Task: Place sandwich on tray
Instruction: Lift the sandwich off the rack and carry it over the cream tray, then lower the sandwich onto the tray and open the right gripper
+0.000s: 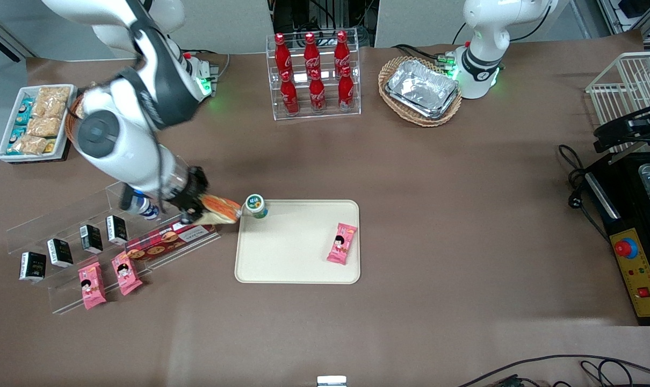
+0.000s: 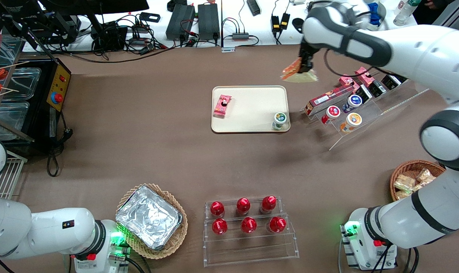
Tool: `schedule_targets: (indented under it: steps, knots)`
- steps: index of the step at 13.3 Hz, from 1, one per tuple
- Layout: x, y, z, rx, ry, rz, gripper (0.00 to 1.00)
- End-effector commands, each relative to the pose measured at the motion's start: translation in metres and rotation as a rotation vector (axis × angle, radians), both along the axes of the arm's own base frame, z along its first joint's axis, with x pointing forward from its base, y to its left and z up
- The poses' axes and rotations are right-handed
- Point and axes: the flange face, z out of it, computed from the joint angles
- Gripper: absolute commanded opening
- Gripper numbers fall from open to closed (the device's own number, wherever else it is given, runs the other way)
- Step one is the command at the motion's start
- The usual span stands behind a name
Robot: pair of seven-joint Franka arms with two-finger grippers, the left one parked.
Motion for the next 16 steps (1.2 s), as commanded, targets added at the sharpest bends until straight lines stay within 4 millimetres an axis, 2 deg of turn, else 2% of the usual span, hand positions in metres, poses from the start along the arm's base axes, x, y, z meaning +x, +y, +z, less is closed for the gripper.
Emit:
schedule_targets:
  steps: [1,7,13,16]
  knots:
    - [0.021,0.050,-0.028,0.026,-0.049,-0.076,0.02]
    - [0.043,0.111,-0.088,0.039,-0.075,-0.079,0.00]
    - [0.049,0.145,-0.147,0.053,-0.129,-0.037,0.00]
    - [0.053,0.147,-0.176,0.043,-0.150,-0.022,0.00]
